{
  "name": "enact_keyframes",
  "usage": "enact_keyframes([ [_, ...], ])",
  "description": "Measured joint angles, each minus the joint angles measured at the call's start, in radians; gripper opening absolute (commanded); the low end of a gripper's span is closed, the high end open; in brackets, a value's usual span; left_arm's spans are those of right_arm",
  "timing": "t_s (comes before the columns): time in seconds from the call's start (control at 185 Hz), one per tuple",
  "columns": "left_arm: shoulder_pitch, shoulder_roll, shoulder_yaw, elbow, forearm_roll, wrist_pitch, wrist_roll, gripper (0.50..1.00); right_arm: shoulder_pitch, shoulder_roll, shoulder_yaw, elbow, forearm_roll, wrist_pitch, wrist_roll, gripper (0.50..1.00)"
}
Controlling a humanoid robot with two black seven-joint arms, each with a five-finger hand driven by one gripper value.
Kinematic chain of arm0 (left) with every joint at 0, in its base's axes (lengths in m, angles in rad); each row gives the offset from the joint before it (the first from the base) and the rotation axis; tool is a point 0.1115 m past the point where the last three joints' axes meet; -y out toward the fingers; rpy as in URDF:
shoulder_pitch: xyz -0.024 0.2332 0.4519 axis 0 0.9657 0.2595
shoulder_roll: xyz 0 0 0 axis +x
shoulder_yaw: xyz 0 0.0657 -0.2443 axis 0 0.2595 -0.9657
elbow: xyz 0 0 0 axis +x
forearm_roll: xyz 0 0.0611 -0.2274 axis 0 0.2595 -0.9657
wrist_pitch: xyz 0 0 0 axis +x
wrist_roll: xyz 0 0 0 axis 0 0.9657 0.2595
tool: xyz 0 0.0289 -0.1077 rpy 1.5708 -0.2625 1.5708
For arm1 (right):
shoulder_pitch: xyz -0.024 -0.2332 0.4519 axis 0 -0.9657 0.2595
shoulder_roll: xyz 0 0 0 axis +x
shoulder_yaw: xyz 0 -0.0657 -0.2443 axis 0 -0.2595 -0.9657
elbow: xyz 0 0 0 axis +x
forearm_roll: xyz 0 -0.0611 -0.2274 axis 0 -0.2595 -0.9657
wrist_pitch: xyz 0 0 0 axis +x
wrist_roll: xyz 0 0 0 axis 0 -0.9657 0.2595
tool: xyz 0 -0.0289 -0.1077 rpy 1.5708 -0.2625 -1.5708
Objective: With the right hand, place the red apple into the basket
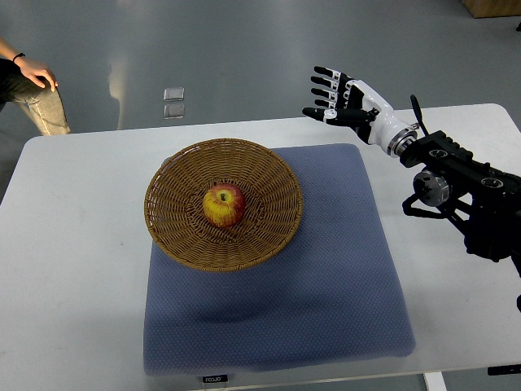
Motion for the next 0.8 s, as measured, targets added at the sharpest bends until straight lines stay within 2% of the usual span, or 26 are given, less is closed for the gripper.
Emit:
enact_keyframes([
  [0.276,-0.001,0.0,0.0,0.0,0.0,0.0,0.0,1.0,-0.034,0.032,0.002,-0.047,0.191,0.0,0.0,0.913],
  [0.46,0.0,0.0,0.0,0.0,0.0,0.0,0.0,1.0,-0.043,0.029,0.0,-0.054,0.418,0.042,-0.009,0.913],
  [0.607,-0.001,0.0,0.0,-0.001,0.0,0.0,0.0,1.0,-0.044,0.026,0.002,-0.073,0.456,0.072,-0.001,0.913],
  [0.802,0.0,0.0,0.0,-0.004,0.0,0.0,0.0,1.0,-0.05,0.031,0.028,-0.112,0.458,0.075,0.002,0.915],
])
